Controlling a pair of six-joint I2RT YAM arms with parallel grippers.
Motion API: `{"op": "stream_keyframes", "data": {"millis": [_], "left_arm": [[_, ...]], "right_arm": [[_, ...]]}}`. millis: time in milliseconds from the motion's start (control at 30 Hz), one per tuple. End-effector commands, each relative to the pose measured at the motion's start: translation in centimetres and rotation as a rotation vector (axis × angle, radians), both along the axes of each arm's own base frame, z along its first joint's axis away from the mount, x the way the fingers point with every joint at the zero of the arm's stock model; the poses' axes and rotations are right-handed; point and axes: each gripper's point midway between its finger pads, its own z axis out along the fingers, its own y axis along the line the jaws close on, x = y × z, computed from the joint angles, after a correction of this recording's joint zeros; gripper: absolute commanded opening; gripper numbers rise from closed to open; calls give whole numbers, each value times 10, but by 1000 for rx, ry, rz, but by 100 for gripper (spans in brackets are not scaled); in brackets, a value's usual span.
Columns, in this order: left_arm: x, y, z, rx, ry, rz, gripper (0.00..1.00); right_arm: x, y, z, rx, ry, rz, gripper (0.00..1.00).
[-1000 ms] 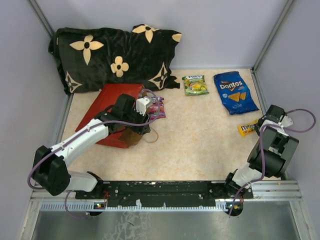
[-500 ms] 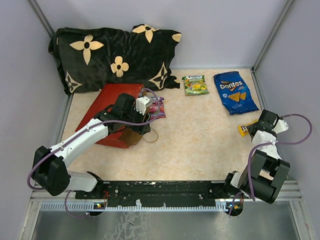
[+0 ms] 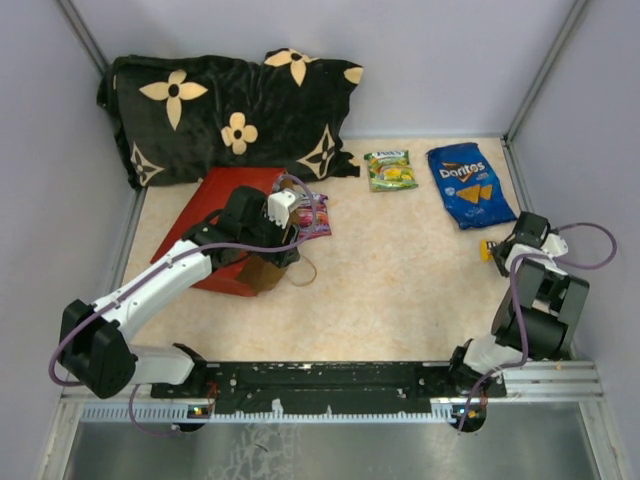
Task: Take the snacks out of the paper bag
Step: Adjust the snack at the center of the board.
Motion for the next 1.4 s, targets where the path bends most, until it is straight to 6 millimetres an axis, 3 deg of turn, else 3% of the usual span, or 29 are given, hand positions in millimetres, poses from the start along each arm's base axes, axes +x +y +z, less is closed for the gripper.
{"op": "stream_keyframes", "data": {"millis": [0,133,200,233,300,333,400,500,633,833,1000,1133,1367], "left_arm": [[2,2,9,4,-45,2,66],[5,4,10,15,-52,17,66],[7,5,16,13,-71,26,66],[7,6,18,11,-80,30,67],[8,8,22,6,-94,36,69],[8,8,23,2,-100,37,70],[7,7,24,-2,-102,35,71],[5,6,24,-7,-96,23,71],[5,9,28,-10,-112,30,72],[3,12,28,-7,-120,36,72],[1,13,34,-18,-141,35,73],[1,13,36,-24,-145,33,73],[0,14,40,-32,-156,34,73]], "right_arm": [[33,-3,14,-29,-86,28,31],[48,17,18,-16,-83,128,34],[49,32,35,-49,-86,181,42],[50,35,50,-83,-107,194,52],[44,33,72,-127,-116,178,74],[42,26,82,-156,-112,160,79],[42,10,92,-195,-85,128,81],[47,-8,86,-185,-33,100,79],[56,-28,71,-204,7,57,68],[72,-36,35,-182,81,66,62],[75,-33,20,-165,104,90,52],[76,-20,16,-178,119,142,40],[88,15,8,-174,135,305,39]]}}
